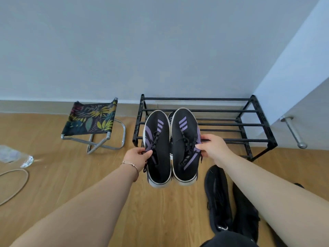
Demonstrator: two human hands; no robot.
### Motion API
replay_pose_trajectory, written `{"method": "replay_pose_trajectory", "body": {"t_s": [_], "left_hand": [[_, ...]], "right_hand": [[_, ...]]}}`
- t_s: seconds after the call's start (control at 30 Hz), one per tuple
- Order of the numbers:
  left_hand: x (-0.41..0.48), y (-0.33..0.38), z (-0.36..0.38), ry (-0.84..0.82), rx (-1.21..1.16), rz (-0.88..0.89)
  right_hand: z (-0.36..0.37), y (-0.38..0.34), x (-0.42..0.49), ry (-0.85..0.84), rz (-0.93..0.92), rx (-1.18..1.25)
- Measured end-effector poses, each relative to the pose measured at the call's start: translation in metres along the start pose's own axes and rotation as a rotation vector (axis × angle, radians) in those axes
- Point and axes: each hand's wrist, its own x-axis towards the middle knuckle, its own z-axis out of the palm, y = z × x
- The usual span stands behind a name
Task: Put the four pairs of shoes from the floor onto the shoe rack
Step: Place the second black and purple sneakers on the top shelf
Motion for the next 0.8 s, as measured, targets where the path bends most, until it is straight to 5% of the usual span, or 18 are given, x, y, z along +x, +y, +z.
{"method": "replay_pose_trajectory", "body": {"t_s": [0.5,0.67,0.8], "left_hand": [[0.060,0.031,0.004,0.005,-0.052,0.047],[0.038,0.009,0.004,-0.037,-0.176,-0.029],[0.006,-0.015,0.006,-0.077,-0.101,0.110]], "right_hand": [[0.024,-0.020,0.046,0.254,-0.060,-0.010],[0.028,-0.007,0.017,0.208,-0.148,-0.159],[0.030,0.016,-0.023,0.121,-0.255,-0.199]]}}
